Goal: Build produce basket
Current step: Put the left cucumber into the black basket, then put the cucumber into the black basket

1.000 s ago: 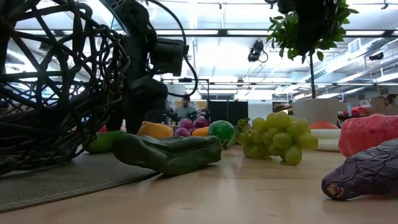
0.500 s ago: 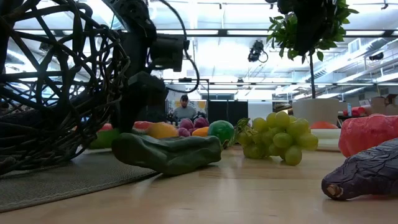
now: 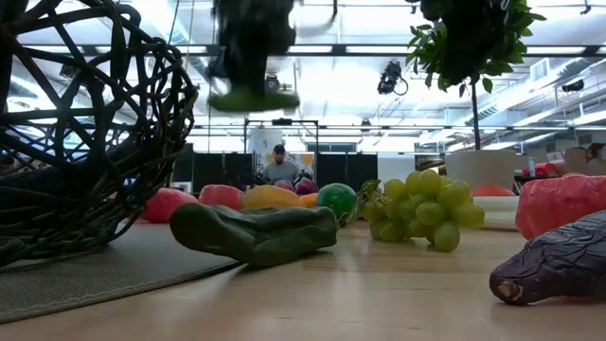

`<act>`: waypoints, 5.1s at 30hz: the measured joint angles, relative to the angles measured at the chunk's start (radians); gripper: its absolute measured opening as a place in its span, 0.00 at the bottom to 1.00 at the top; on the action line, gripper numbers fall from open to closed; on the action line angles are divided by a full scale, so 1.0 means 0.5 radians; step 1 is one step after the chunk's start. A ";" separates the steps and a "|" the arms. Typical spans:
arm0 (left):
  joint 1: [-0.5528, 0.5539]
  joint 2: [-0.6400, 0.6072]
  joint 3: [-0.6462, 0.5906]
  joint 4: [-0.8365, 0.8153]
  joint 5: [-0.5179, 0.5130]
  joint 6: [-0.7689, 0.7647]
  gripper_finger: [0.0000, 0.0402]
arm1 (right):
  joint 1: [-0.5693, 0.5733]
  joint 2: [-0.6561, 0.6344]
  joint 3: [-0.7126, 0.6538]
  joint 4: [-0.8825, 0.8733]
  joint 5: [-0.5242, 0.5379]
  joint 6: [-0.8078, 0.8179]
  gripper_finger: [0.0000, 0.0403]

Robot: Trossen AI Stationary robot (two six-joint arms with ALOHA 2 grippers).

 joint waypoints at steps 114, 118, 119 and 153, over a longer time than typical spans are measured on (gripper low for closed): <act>-0.528 -0.206 -0.803 1.562 -0.052 -0.996 0.61 | 0.394 -0.138 -0.714 0.404 -0.625 0.870 0.92; -0.516 -0.111 -0.758 1.567 0.041 -0.961 0.60 | 0.515 -0.260 -0.846 0.403 -0.636 1.099 0.92; -0.517 -0.087 -0.744 1.577 0.047 -0.947 0.60 | 0.552 -0.285 -0.875 0.414 -0.636 1.163 0.92; -0.574 -0.003 -0.687 1.463 0.127 -0.903 0.60 | 1.070 0.472 -1.085 0.721 -0.874 0.307 0.77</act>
